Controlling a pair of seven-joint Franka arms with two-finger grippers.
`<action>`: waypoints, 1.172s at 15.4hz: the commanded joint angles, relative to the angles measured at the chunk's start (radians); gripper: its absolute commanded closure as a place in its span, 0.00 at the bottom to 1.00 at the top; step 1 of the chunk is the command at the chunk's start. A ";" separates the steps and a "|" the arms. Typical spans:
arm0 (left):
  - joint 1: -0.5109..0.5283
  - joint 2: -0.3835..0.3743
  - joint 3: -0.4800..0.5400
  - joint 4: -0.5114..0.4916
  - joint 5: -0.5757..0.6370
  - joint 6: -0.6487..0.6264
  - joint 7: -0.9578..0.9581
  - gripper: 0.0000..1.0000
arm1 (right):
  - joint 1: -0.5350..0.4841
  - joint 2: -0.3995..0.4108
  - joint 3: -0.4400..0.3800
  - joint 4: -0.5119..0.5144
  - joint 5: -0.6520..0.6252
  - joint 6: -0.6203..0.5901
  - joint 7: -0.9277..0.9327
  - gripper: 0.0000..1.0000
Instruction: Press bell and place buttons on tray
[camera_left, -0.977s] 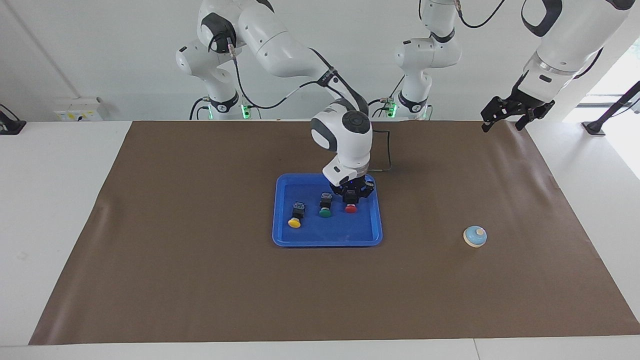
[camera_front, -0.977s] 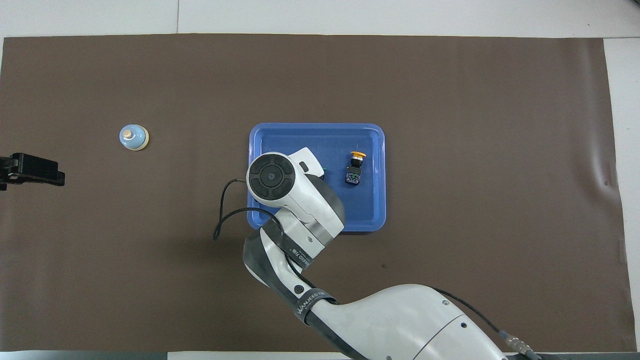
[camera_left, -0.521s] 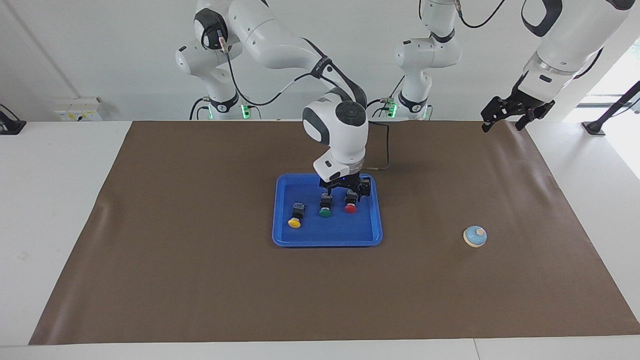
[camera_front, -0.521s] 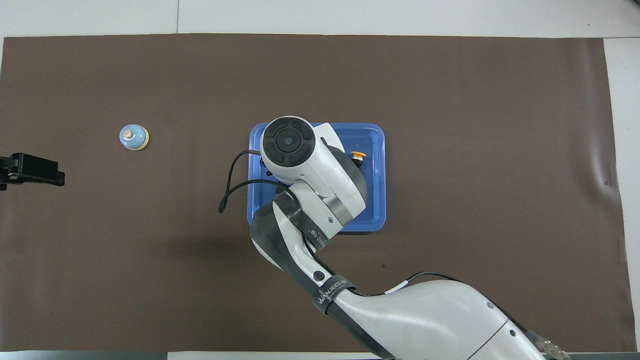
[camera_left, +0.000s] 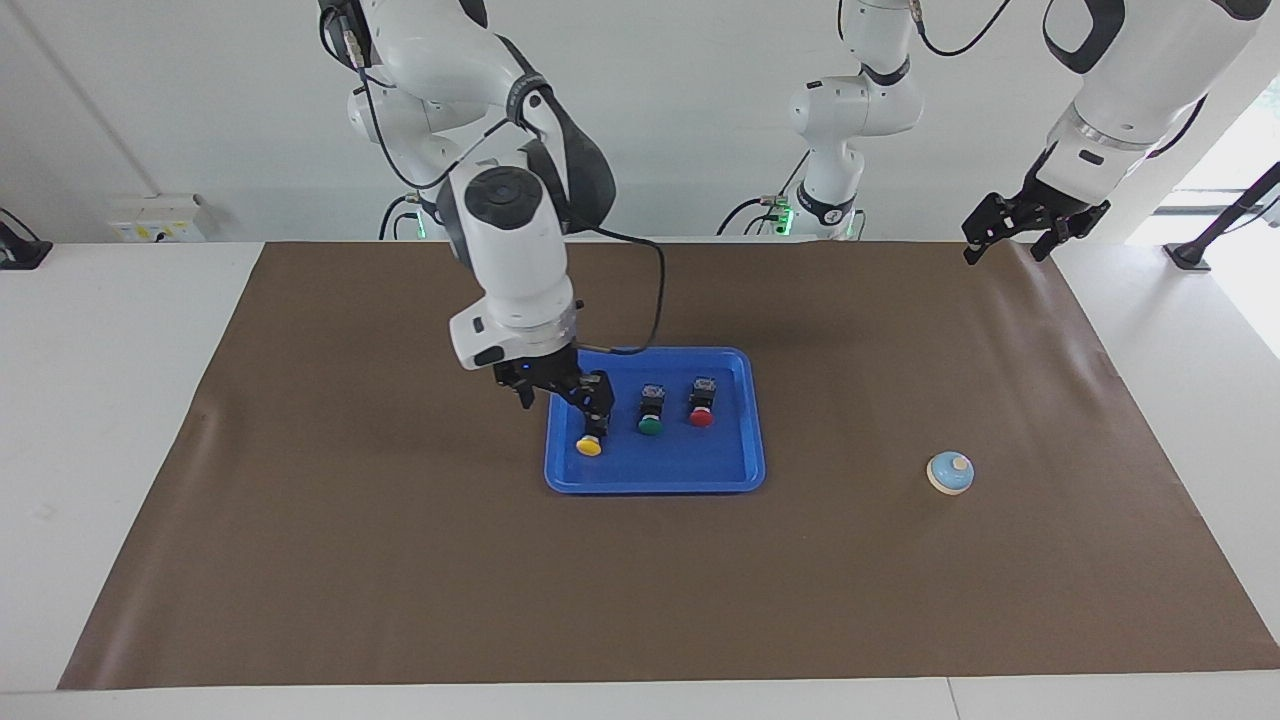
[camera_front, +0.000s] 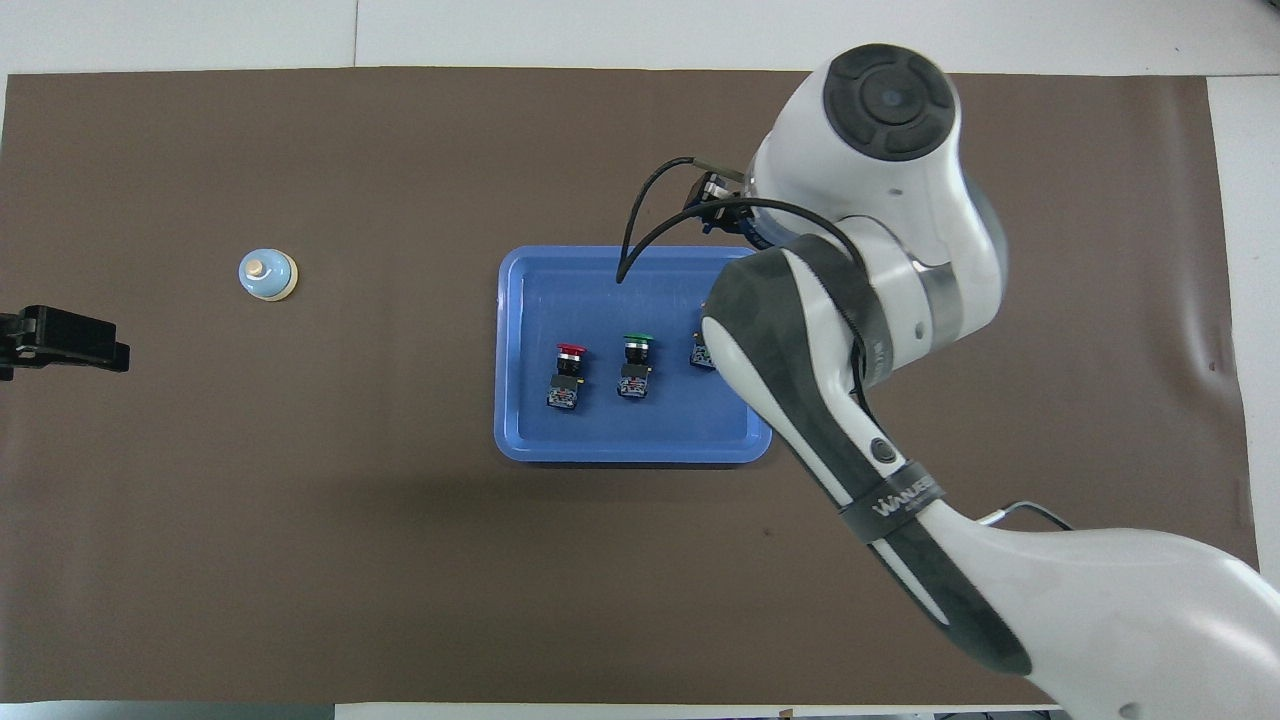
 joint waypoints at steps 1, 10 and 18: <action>-0.002 -0.006 0.004 0.005 -0.009 -0.017 0.000 0.00 | -0.068 -0.030 0.011 -0.014 0.018 -0.053 -0.153 0.00; -0.002 -0.006 0.004 0.005 -0.009 -0.017 0.000 0.00 | -0.286 -0.139 0.007 -0.017 0.017 -0.244 -0.581 0.00; -0.002 -0.006 0.004 0.005 -0.009 -0.017 0.000 0.00 | -0.367 -0.388 0.007 -0.192 0.009 -0.331 -0.678 0.00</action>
